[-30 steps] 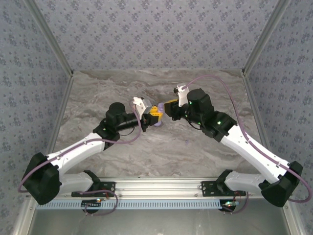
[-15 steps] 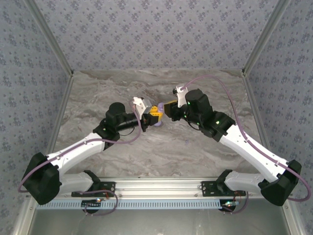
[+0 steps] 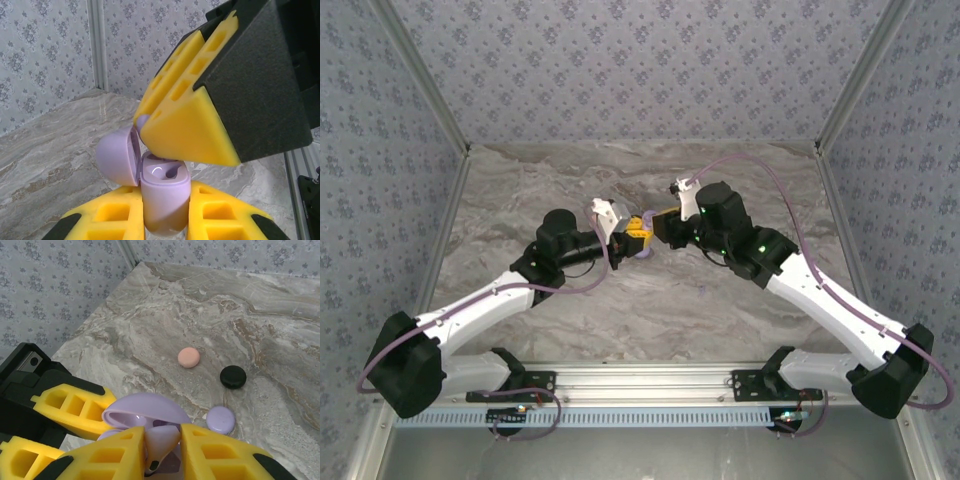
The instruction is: Insert wireless bluetooth earbuds into charging case
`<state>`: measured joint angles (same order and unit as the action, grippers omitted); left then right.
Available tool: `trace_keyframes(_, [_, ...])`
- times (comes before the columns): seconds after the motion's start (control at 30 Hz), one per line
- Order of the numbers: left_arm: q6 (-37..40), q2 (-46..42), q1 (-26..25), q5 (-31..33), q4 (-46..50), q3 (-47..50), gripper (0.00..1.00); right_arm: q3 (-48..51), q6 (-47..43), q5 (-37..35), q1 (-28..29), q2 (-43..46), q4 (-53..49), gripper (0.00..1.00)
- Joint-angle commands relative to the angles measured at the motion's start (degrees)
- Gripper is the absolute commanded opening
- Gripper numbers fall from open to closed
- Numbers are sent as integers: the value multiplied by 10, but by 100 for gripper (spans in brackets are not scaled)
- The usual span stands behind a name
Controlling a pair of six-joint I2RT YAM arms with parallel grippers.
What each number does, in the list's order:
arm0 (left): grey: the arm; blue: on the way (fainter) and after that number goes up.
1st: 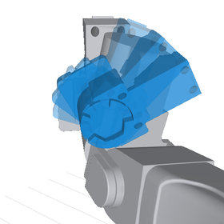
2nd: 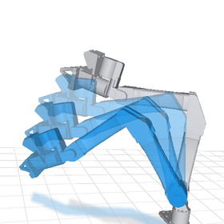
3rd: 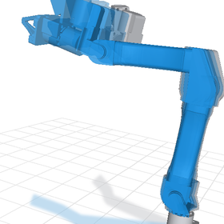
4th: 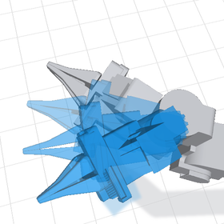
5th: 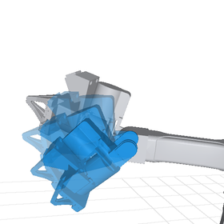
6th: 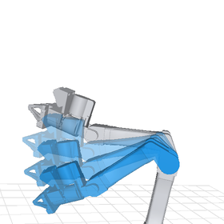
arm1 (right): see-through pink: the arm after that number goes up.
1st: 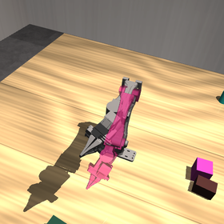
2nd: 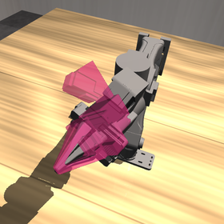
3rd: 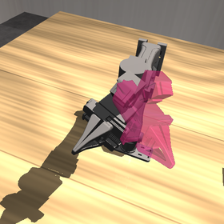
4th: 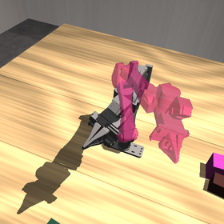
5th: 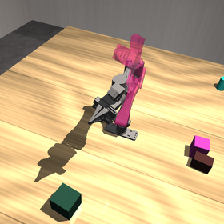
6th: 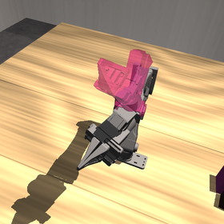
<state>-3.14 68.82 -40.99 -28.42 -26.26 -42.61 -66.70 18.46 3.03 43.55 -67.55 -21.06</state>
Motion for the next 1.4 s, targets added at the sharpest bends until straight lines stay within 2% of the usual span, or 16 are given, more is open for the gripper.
trace_keyframes(0.0, [-6,1,-4,-8,-31,-23,0,-11,5,18,2,-6,-20,27])
trace_keyframes(0.2, [-6,0,-4,-9,-33,-23,0,-35,4,17,0,-11,-31,30])
trace_keyframes(0.57, [-4,-2,-4,-8,-35,-20,0,-82,-4,60,-32,-7,-49,50])
trace_keyframes(0.83, [-1,-9,-4,3,-29,-17,0,-114,-36,82,-78,9,-98,66])
trace_keyframes(1.0, [9,-31,-4,33,-17,3,0,-89,-37,78,-133,25,-189,77])
trace_keyframes(1.17, [14,-51,-4,53,-4,20,0,2,-5,33,-161,14,-256,73])
trace_keyframes(1.37, [18,-63,-4,67,0,29,0,126,33,33,-168,-38,-224,55])
